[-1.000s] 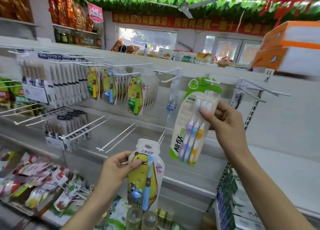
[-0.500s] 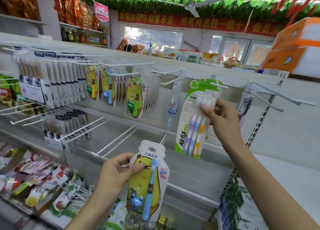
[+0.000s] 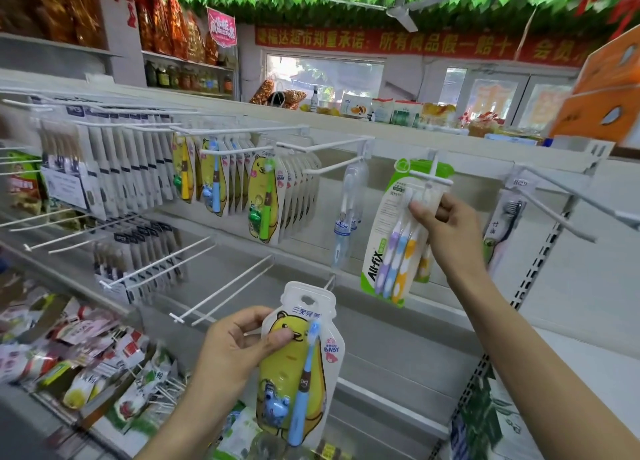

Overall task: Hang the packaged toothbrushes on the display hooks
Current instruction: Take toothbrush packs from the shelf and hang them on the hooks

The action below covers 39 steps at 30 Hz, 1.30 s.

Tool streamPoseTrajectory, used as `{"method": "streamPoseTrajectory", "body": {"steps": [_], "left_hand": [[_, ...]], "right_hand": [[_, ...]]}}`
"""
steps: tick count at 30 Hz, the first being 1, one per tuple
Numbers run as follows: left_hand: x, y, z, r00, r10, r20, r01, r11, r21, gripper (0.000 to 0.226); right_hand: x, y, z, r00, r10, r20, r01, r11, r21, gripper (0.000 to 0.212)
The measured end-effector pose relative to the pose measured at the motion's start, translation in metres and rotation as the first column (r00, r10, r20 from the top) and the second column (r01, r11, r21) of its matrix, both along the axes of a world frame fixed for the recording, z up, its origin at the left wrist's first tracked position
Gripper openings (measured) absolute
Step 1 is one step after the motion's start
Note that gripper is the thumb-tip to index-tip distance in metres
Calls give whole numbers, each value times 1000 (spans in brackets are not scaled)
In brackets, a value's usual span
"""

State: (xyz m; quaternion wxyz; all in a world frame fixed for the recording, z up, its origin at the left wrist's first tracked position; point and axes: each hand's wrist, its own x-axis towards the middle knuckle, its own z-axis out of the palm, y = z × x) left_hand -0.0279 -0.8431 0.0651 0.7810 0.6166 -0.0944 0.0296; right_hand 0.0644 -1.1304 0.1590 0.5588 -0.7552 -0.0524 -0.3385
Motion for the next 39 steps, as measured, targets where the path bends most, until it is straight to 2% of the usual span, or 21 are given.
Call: {"method": "streamPoseTrajectory", "body": {"steps": [9, 14, 16, 20, 23, 29, 32, 35, 37, 39], "left_hand": [[-2, -2, -7, 999, -15, -42, 16, 1000, 11, 23], [-6, 2, -8, 998, -30, -47, 31, 999, 18, 20], [-7, 3, -9, 998, -40, -50, 41, 999, 20, 18], [-11, 8, -11, 997, -66, -49, 68, 997, 31, 15], [-14, 10, -13, 995, -82, -48, 84, 996, 35, 18], [-19, 16, -18, 994, -91, -54, 92, 996, 6, 14], [-21, 22, -19, 995, -87, -46, 87, 996, -4, 15], [-22, 24, -20, 995, -86, -44, 86, 996, 14, 22], [-21, 23, -20, 996, -78, -42, 79, 997, 21, 27], [-20, 18, -20, 996, -77, -33, 78, 997, 20, 28]], "right_hand": [[-5, -7, 2, 993, -110, -49, 106, 992, -74, 23], [-15, -13, 2, 962, -261, -75, 234, 937, -259, 59], [-19, -12, 1, 942, -329, -71, 284, 891, -355, 66], [-22, -16, -8, 930, -363, -61, 305, 853, -424, 58], [-22, -19, -15, 928, -370, -45, 322, 856, -404, 43], [-24, -13, -19, 899, -427, -96, 361, 848, -389, 28], [-36, -11, -27, 889, -436, -144, 368, 864, -342, 37], [-56, -6, -40, 883, -465, -67, 407, 829, -384, 48], [-75, 5, -47, 907, -421, -14, 385, 841, -379, 43], [-99, 21, -52, 948, -318, -20, 290, 887, -359, 32]]}}
